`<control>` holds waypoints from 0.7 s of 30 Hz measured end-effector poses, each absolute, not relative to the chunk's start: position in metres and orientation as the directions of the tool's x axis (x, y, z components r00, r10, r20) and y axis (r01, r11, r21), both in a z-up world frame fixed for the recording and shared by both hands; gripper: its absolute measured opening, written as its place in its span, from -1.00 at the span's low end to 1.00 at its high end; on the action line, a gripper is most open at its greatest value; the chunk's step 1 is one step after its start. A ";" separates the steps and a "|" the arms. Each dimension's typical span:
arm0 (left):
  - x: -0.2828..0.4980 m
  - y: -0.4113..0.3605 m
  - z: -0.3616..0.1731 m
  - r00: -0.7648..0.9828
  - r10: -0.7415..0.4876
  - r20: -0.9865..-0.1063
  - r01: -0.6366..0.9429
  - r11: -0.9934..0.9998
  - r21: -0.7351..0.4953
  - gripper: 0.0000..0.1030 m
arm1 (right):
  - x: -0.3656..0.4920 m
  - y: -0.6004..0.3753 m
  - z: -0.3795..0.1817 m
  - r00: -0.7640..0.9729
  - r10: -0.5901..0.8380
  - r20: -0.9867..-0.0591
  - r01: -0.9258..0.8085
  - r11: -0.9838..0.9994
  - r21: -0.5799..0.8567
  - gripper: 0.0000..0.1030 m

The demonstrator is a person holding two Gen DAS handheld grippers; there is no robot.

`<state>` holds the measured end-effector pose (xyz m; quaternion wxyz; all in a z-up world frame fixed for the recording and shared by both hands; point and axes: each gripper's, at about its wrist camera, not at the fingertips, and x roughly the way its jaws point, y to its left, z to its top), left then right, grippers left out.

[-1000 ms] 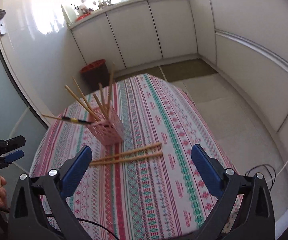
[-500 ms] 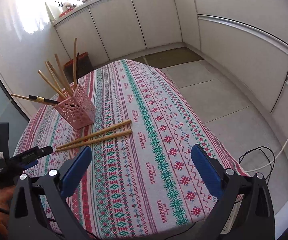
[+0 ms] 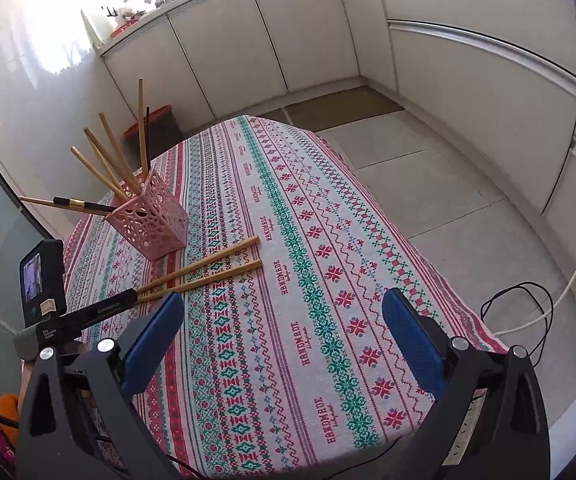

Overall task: Organize utensils
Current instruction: 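Move both open tools back toward the remaining chopsticks, then grasp a loose wooden chopstick with the left tool and lift it upright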

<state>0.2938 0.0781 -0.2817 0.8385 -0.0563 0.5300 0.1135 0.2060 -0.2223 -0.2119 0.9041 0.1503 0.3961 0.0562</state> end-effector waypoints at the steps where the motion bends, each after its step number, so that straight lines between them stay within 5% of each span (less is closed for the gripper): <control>1: 0.289 0.079 -0.287 0.371 0.123 -0.921 -0.243 0.969 0.032 0.86 | 0.206 -0.223 -0.212 0.682 0.220 -0.698 0.019 0.948 0.318 0.87; 4: 0.269 0.080 -0.280 0.397 0.138 -0.908 -0.218 0.975 0.053 0.85 | 0.207 -0.226 -0.214 0.680 0.222 -0.699 0.028 0.945 0.327 0.87; 8: 0.256 0.087 -0.259 0.481 0.024 -0.876 -0.198 0.977 -0.082 0.84 | 0.208 -0.231 -0.215 0.678 0.240 -0.695 0.040 0.932 0.360 0.87; 13: 0.274 0.056 -0.252 0.474 -0.168 -0.864 0.090 0.986 -0.143 0.84 | 0.210 -0.234 -0.217 0.667 0.254 -0.701 0.056 0.920 0.387 0.87; 21: 0.286 0.042 -0.268 0.425 -0.232 -0.875 0.313 0.945 -0.098 0.78 | 0.212 -0.237 -0.218 0.654 0.259 -0.711 0.078 0.911 0.404 0.87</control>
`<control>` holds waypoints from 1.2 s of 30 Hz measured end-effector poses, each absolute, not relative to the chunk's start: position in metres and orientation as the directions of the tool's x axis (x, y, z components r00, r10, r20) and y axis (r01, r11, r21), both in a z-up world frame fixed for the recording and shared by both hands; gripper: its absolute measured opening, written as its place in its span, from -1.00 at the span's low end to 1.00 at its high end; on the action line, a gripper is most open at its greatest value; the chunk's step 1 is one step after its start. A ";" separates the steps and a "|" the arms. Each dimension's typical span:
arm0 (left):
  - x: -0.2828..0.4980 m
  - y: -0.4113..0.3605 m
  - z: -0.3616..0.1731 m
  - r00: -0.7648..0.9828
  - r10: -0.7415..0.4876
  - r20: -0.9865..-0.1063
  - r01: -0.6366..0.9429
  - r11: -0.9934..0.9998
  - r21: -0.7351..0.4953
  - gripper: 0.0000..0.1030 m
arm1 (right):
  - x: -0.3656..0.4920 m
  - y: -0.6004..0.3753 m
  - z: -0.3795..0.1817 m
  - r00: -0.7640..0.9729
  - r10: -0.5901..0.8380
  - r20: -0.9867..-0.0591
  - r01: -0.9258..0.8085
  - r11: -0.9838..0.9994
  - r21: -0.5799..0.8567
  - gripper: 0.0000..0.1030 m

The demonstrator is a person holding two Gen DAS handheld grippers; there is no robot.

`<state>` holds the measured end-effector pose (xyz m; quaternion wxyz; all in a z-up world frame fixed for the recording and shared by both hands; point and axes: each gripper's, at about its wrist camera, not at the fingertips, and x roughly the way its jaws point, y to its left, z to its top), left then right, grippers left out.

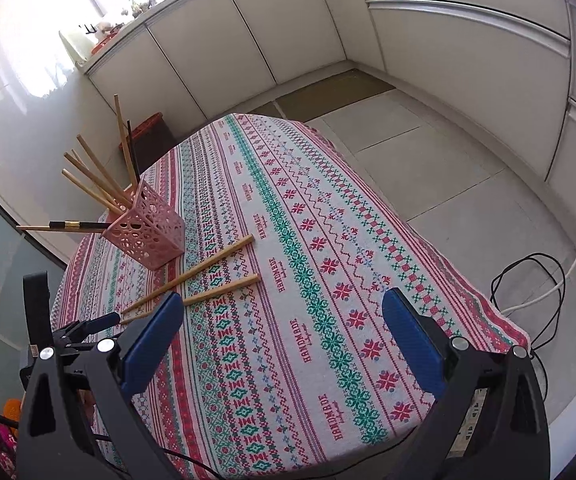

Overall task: Organize utensils
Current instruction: 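Grasp a loose wooden chopstick with the left tool and lift it upright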

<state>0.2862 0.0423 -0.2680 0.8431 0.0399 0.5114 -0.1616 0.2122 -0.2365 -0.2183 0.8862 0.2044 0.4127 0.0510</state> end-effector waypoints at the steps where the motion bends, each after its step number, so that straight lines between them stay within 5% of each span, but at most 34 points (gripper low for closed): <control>1: 0.290 0.041 -0.272 0.412 -0.230 -0.882 0.334 0.938 -0.089 0.75 | 0.213 -0.236 -0.219 0.653 0.259 -0.712 0.079 0.912 0.404 0.87; 12: 0.257 0.023 -0.285 0.368 -0.184 -0.912 0.479 0.877 0.017 0.14 | 0.209 -0.234 -0.216 0.660 0.240 -0.712 0.076 0.921 0.381 0.87; 14: 0.256 0.024 -0.285 0.370 -0.169 -0.913 0.468 0.884 0.026 -0.03 | 0.209 -0.234 -0.217 0.657 0.243 -0.713 0.078 0.920 0.385 0.87; 16: 0.255 0.028 -0.281 0.368 -0.162 -0.916 0.450 0.893 0.023 -0.61 | 0.208 -0.234 -0.216 0.655 0.245 -0.715 0.076 0.920 0.385 0.87; 18: 0.252 0.023 -0.282 0.358 -0.142 -0.923 0.476 0.878 0.050 -0.75 | 0.207 -0.234 -0.215 0.661 0.235 -0.713 0.074 0.925 0.373 0.87; 27: 0.214 0.017 -0.245 0.398 -0.156 -0.904 0.526 0.847 0.085 -0.90 | 0.197 -0.234 -0.206 0.695 0.234 -0.679 0.049 0.927 0.371 0.87; 36: 0.149 0.051 -0.140 0.606 -0.316 -0.730 0.404 0.913 -0.061 -0.90 | 0.187 -0.204 -0.198 0.685 0.313 -0.658 -0.076 0.929 0.363 0.87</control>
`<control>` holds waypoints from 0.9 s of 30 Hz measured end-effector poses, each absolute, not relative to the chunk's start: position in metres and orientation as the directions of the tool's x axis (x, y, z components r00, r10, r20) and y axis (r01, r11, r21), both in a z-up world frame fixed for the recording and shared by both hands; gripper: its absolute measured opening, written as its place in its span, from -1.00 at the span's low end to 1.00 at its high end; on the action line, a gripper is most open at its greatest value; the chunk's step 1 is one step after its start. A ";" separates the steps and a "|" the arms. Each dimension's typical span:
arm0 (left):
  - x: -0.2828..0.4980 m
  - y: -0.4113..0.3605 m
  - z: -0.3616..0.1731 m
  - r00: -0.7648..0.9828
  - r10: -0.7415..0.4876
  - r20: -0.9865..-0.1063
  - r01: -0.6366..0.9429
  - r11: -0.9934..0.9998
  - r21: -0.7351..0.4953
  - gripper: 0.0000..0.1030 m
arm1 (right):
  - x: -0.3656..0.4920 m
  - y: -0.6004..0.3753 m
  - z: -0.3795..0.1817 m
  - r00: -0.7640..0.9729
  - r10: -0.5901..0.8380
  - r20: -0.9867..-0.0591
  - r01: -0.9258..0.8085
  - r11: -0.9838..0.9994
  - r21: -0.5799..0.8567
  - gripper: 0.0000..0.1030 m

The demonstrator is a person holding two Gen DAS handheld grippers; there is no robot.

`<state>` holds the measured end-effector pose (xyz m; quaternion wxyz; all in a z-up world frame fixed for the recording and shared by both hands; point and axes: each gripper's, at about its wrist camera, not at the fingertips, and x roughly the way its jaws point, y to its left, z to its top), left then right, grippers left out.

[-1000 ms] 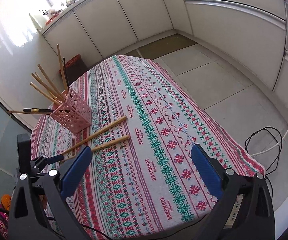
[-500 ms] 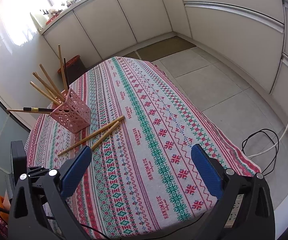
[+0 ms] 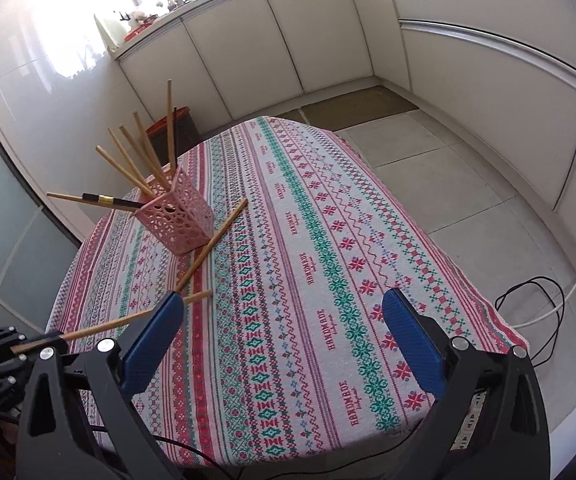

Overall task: Organize utensils
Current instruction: 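Grasp the other wooden chopstick with the right tool while the left tool holds its chopstick upright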

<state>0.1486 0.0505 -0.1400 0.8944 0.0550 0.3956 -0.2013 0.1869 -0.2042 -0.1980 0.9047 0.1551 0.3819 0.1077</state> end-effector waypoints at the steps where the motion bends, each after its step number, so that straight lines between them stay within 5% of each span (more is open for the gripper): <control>1: 0.145 0.055 -0.131 0.635 -0.327 -0.700 0.382 0.920 -0.084 -0.90 | 0.186 -0.198 -0.195 0.688 0.327 -0.648 -0.105 0.928 0.358 0.87; 5: 0.132 0.076 -0.102 0.721 -0.320 -0.615 0.312 0.942 -0.124 -0.90 | 0.179 -0.158 -0.186 0.697 0.356 -0.622 -0.255 0.934 0.249 0.87; 9: 0.121 0.097 -0.086 0.764 -0.298 -0.572 0.276 0.953 -0.128 -0.90 | 0.174 -0.100 -0.185 0.707 0.361 -0.609 -0.457 0.890 -0.003 0.87; 16: 0.100 0.137 -0.073 0.814 -0.256 -0.522 0.204 0.966 -0.158 -0.90 | 0.175 -0.004 -0.221 0.567 0.395 -0.722 -0.809 0.429 -0.401 0.51; 19: 0.097 0.147 -0.075 0.821 -0.238 -0.518 0.179 0.970 -0.163 -0.90 | 0.184 0.015 -0.239 0.493 0.357 -0.794 -0.869 0.243 -0.430 0.32; 27: 0.099 0.170 -0.079 0.837 -0.230 -0.496 0.140 0.967 -0.211 -0.90 | 0.210 0.039 -0.255 0.490 0.283 -0.824 -0.851 -0.049 -0.523 0.33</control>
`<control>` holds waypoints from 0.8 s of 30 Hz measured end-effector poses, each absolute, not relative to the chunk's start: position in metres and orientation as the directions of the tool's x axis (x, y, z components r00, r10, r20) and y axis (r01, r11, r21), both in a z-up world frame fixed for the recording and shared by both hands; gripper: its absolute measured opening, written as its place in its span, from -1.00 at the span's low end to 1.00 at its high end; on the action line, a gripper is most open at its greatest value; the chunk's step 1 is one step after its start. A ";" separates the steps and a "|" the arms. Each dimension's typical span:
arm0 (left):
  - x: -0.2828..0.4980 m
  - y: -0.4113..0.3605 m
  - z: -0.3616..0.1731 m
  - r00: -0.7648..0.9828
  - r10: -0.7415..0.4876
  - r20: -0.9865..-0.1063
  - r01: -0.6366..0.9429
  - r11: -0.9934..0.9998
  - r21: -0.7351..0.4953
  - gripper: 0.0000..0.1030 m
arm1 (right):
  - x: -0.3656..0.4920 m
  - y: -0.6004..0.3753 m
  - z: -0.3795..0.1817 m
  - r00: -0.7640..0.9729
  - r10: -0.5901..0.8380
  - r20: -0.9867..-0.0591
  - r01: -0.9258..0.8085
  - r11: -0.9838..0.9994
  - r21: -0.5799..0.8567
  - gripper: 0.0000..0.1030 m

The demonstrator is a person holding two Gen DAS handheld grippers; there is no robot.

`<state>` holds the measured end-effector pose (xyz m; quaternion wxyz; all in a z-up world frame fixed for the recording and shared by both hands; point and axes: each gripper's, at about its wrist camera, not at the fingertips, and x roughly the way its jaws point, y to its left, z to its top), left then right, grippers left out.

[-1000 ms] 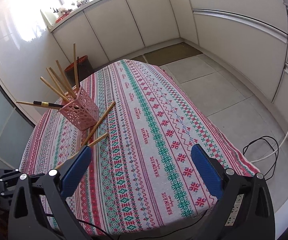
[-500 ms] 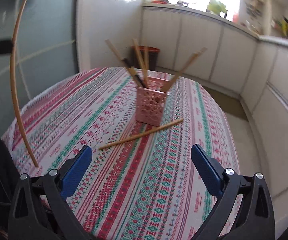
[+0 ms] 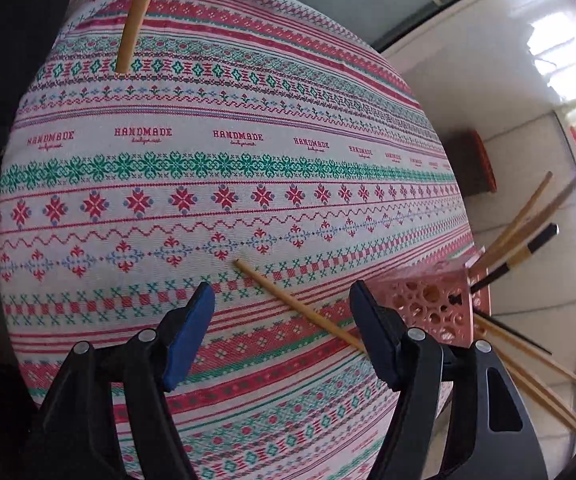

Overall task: Organize utensils
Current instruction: 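Grasp the other wooden chopstick with the right tool while the left tool holds its chopstick upright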

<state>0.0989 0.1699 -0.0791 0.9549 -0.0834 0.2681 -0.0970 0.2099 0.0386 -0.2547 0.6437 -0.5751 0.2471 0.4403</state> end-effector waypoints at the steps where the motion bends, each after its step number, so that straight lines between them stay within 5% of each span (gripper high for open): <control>1: 0.100 0.172 -0.080 0.838 -0.228 -0.497 0.135 0.967 -0.215 -0.90 | 0.215 0.041 -0.258 0.484 0.267 -0.833 -0.852 -0.072 -0.519 0.35; 8: 0.099 0.175 -0.083 0.837 -0.223 -0.500 0.119 0.965 -0.233 -0.90 | 0.242 0.051 -0.278 0.389 0.203 -0.899 -0.903 -0.107 -0.415 0.39; 12: 0.098 0.175 -0.080 0.837 -0.224 -0.499 0.117 0.965 -0.236 -0.90 | 0.246 0.039 -0.277 0.258 0.184 -0.948 -0.966 0.025 -0.258 -0.59; 16: 0.095 0.177 -0.078 0.842 -0.225 -0.490 0.116 0.963 -0.243 -0.90 | 0.228 0.015 -0.280 0.282 0.158 -0.946 -0.957 0.109 -0.268 -0.78; 21: 0.093 0.175 -0.076 0.847 -0.235 -0.476 0.127 0.960 -0.249 -0.90 | 0.226 -0.025 -0.256 0.210 0.369 -0.905 -0.941 0.328 -0.085 -0.78; 23: 0.094 0.176 -0.076 0.848 -0.239 -0.473 0.128 0.959 -0.254 -0.90 | 0.236 -0.035 -0.250 0.177 0.445 -0.878 -0.880 0.472 0.062 -0.43; 24: 0.094 0.176 -0.076 0.849 -0.241 -0.470 0.130 0.958 -0.257 -0.90 | 0.242 -0.043 -0.249 0.200 0.466 -0.862 -0.825 0.554 0.108 -0.01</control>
